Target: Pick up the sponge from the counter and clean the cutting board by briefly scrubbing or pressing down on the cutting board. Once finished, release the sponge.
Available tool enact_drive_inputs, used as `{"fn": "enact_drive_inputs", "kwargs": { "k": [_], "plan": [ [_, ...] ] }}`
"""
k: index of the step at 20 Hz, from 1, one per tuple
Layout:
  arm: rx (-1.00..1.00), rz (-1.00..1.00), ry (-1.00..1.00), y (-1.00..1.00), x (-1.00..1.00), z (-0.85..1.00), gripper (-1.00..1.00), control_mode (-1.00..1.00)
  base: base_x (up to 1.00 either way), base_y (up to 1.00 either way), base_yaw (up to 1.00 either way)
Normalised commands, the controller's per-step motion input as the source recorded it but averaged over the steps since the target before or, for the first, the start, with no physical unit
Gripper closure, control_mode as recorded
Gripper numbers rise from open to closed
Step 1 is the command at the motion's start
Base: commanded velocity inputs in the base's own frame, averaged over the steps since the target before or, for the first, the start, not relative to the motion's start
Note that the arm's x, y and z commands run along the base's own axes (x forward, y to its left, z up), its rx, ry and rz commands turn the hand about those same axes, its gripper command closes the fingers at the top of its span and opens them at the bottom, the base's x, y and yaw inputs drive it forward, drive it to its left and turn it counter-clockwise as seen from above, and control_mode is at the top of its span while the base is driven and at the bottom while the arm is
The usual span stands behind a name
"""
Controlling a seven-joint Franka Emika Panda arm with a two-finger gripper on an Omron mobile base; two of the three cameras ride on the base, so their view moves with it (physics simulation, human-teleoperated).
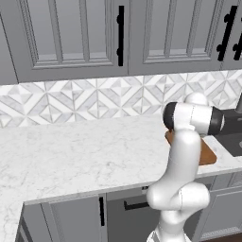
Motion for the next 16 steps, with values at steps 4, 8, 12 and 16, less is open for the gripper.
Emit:
{"fn": "enact_drive_inputs", "kwargs": {
  "k": [4,8,12,16],
  "plan": [
    [0.01,0.0,0.0,0.95,-0.24,0.0,1.0,-1.0,0.0,0.0,0.0],
    [0.0,0.0,0.01,0.79,-0.08,0.0,1.0,-1.0,0.0,0.0,0.0],
    [0.0,0.0,0.06,0.04,0.21,0.0,1.0,-1.0,0.0,0.0,0.0],
    [0.0,0.06,0.0,-0.7,0.16,-0.12,1.0,-1.0,0.0,0.0,0.0]
  ]
}}
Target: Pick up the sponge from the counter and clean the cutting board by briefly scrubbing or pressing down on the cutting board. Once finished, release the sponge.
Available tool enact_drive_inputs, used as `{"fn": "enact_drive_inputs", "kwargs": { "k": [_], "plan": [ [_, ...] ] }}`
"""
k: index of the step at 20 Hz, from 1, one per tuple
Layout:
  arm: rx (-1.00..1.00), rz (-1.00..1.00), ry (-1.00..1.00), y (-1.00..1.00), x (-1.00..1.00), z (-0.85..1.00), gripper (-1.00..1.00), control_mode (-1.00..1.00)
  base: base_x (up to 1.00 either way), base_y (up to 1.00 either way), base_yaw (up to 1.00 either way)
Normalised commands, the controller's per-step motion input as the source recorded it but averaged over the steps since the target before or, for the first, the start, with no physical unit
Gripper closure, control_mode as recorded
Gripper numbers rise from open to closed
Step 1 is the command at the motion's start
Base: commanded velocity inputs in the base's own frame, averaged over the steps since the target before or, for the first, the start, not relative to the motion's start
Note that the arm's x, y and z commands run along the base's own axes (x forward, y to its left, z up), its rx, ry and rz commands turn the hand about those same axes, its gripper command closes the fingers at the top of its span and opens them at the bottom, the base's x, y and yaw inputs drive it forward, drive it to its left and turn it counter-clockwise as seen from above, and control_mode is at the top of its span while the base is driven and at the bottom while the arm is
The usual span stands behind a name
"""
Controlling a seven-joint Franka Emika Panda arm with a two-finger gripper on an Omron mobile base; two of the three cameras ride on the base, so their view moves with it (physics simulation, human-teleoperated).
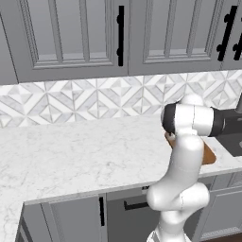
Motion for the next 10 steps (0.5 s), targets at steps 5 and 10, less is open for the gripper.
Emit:
{"fn": "enact_drive_inputs", "kwargs": {
  "k": [5,10],
  "plan": [
    [0.0,0.13,0.01,-1.0,-0.01,-0.05,1.0,-1.0,0.0,0.0,0.0],
    [0.0,0.14,0.0,-0.93,-0.1,-0.03,1.0,-1.0,0.0,0.0,0.0]
  ]
}}
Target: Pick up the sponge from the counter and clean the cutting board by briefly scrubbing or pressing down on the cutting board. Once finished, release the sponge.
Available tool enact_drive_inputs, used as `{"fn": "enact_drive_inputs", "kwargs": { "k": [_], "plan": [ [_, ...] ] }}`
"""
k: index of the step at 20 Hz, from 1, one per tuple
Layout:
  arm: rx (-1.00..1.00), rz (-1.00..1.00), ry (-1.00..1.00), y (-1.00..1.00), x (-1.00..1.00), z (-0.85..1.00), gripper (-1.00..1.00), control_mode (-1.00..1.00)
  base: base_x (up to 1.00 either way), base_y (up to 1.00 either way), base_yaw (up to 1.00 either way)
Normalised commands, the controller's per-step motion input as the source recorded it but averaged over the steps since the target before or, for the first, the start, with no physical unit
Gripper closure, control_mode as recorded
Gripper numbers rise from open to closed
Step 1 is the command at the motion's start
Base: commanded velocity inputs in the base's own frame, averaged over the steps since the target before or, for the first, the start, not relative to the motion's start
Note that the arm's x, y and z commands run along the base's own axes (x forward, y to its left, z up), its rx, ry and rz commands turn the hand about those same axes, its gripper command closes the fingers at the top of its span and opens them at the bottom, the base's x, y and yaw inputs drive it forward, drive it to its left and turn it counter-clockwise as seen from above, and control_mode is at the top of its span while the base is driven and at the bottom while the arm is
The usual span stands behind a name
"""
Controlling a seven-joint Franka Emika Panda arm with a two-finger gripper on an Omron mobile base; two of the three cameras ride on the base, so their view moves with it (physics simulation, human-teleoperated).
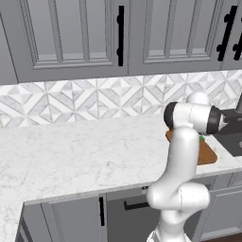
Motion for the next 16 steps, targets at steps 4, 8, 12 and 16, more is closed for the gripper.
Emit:
{"fn": "enact_drive_inputs", "kwargs": {
  "k": [4,8,12,16],
  "plan": [
    [0.0,0.1,0.0,-0.37,-0.2,-0.02,1.0,-1.0,0.0,0.0,0.0],
    [0.0,0.0,0.03,0.23,-0.29,0.0,1.0,-1.0,0.0,0.0,0.0],
    [0.0,0.0,0.04,0.74,-0.22,0.0,1.0,-1.0,0.0,0.0,0.0],
    [0.0,0.0,0.06,1.0,0.0,0.0,1.0,-1.0,0.0,0.0,0.0]
  ]
}}
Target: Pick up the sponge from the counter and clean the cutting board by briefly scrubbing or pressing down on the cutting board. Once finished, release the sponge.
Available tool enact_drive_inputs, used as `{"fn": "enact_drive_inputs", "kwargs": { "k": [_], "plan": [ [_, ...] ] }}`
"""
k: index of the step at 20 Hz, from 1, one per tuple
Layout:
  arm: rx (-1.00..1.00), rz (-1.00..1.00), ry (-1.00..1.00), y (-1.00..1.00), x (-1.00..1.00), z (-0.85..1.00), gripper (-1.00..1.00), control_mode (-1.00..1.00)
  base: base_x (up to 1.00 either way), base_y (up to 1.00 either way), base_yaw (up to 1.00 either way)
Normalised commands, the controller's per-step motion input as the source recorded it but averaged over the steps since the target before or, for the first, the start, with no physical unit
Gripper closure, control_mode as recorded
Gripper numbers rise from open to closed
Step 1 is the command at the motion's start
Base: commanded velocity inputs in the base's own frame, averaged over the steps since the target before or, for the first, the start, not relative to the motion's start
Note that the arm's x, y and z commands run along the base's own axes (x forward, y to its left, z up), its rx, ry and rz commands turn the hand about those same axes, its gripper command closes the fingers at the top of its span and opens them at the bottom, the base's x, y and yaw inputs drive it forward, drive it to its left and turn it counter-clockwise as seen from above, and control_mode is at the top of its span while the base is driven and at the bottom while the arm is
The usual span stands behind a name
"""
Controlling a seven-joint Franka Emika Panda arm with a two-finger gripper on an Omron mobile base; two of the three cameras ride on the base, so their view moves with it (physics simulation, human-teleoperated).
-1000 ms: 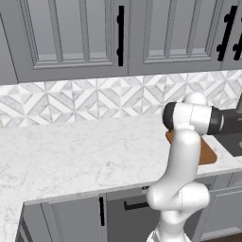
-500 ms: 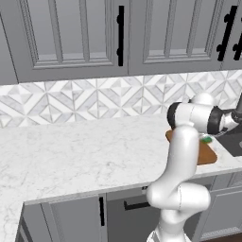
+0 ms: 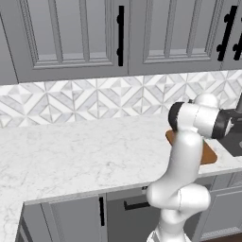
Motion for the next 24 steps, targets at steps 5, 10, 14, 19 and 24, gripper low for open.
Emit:
{"fn": "enact_drive_inputs", "kwargs": {
  "k": [5,10,14,19,24],
  "plan": [
    [0.0,0.0,0.04,0.98,-0.02,0.0,1.0,-1.0,0.0,0.0,0.0],
    [0.0,-0.01,0.07,0.43,-0.42,0.0,1.0,-1.0,0.0,0.0,0.0],
    [0.0,0.0,0.1,0.0,-0.32,0.0,1.0,-1.0,0.0,0.0,0.0],
    [0.0,0.0,0.05,-0.35,-0.06,0.0,1.0,-1.0,0.0,0.0,0.0],
    [0.0,0.0,0.03,-0.94,0.0,-0.03,1.0,-1.0,0.0,0.0,0.0]
  ]
}}
